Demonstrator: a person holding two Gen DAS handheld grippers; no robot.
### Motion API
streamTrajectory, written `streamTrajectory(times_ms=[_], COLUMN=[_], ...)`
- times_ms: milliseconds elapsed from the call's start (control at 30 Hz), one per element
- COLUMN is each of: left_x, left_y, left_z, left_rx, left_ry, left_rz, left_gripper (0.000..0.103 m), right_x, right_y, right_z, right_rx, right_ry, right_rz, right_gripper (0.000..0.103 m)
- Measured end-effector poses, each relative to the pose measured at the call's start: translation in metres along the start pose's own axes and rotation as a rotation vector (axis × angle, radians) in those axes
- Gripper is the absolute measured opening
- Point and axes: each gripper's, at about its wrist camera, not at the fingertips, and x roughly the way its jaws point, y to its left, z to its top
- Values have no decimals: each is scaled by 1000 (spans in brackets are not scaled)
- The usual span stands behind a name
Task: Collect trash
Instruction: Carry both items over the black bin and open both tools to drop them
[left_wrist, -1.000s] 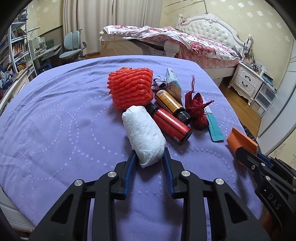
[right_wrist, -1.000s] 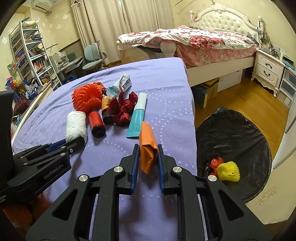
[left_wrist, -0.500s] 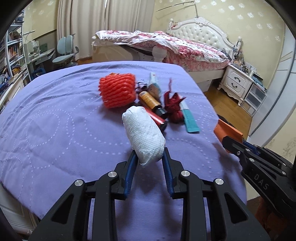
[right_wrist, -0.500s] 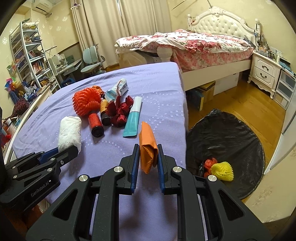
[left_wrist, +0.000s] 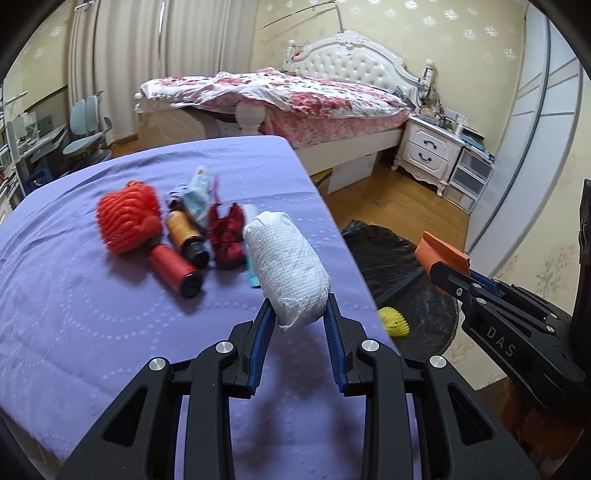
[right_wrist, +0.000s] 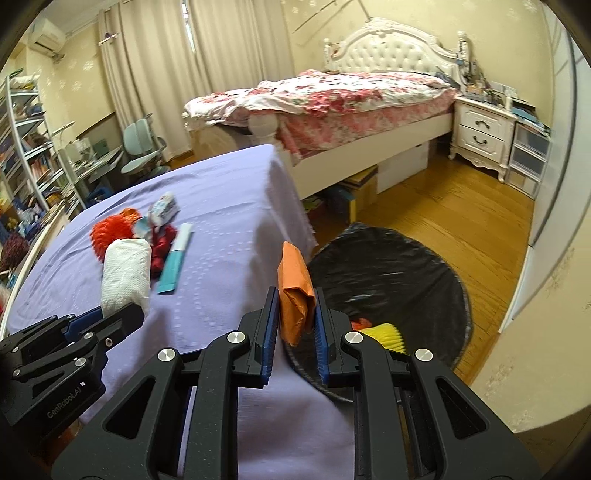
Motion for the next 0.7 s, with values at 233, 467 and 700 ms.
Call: streamTrajectory(times_ms=[233,467,700], left_x=[21,41,54], left_y=[-30,-57,-69], left_z=[12,20,27], left_rx=[46,102,140], left_ry=[12,22,25], left_rz=[-29,-35,-20], left_gripper=[30,30,31], right_x=[4,12,18], right_y=[-36,-57,-70], right_z=[3,7,10], right_rx=[37,45,63], right_ry=[-1,-6,-7], right_rz=[-53,-80,-90], right_gripper=[18,18,18])
